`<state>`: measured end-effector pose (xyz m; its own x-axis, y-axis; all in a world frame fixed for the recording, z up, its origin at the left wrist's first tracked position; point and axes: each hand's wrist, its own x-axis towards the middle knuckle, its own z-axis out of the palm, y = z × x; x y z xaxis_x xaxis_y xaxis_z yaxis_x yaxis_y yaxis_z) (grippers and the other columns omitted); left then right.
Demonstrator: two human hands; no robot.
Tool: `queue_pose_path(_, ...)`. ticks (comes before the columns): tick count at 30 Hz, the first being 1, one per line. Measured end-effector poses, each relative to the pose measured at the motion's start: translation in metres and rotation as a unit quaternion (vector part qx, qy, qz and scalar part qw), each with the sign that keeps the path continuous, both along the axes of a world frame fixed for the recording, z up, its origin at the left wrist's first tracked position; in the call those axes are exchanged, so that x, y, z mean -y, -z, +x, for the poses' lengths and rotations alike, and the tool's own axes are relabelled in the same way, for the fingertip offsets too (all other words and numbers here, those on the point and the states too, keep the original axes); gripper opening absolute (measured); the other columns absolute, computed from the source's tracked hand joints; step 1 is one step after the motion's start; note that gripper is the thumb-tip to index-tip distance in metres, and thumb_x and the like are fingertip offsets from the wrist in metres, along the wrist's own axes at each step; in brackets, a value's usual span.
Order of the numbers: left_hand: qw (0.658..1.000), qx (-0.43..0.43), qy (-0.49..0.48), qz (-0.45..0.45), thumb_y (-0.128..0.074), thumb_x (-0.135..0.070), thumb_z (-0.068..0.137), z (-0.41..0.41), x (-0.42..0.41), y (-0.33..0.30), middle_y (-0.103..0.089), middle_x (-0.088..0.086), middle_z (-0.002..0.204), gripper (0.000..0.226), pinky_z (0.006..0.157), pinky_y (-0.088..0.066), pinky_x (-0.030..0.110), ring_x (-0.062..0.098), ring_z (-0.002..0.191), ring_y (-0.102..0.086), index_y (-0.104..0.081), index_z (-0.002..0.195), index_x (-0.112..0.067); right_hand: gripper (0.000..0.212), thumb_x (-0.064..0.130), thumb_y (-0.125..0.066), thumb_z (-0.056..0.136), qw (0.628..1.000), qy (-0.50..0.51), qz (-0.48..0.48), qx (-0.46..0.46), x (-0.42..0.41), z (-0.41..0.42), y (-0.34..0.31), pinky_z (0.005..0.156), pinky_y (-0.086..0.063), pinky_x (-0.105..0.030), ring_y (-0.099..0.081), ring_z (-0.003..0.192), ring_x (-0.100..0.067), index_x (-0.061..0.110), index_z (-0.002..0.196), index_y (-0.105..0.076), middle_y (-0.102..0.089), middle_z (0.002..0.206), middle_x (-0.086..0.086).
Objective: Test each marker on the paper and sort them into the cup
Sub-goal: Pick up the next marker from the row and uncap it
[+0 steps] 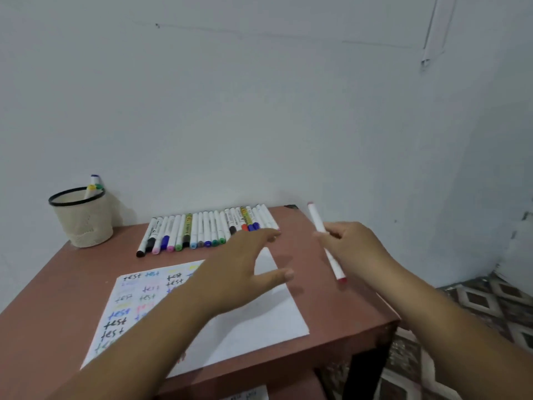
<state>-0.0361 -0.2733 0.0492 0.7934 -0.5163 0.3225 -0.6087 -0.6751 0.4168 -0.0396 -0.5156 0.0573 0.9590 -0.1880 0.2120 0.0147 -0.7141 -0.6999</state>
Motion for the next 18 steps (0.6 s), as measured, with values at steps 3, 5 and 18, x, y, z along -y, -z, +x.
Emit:
queue_pose_path(3, 1.0, 0.0, -0.001, 0.025, -0.048, -0.078, 0.085, -0.004, 0.036, 0.015, -0.034, -0.02, 0.151, 0.072, 0.102, -0.036, 0.029, 0.001, 0.135, -0.033, -0.029, 0.147, -0.047, 0.029, 0.042, -0.071, 0.095, 0.991, 0.037, -0.125, -0.039, 0.015, -0.016, 0.014, 0.059, -0.04, -0.022, -0.062, 0.081, -0.015, 0.017, 0.11, -0.075, -0.074, 0.104, -0.002)
queue_pose_path(5, 0.999, -0.007, -0.004, 0.042, -0.046, -0.077, 0.087, -0.003, 0.056, 0.023, -0.037, -0.016, 0.151, 0.071, 0.102, -0.038, 0.031, 0.006, 0.134, -0.036, -0.033, 0.147, -0.041, 0.036, 0.042, -0.076, 0.092, 0.984, 0.051, -0.163, -0.058, 0.02, -0.023, 0.021, 0.072, -0.044, -0.027, -0.064, 0.095, -0.019, 0.018, 0.119, -0.072, -0.072, 0.114, -0.003)
queue_pose_path(18, 0.991, 0.006, -0.024, 0.134, -0.04, -0.07, 0.09, 0.012, 0.096, 0.039, -0.049, -0.006, 0.138, 0.062, 0.1, -0.042, 0.034, 0.014, 0.123, -0.045, -0.054, 0.129, -0.023, 0.04, 0.054, -0.067, 0.091, 0.979, 0.088, -0.17, -0.076, 0.021, -0.028, 0.033, 0.066, -0.05, -0.032, -0.063, 0.079, -0.018, 0.014, 0.095, -0.068, -0.064, 0.09, 0.0)
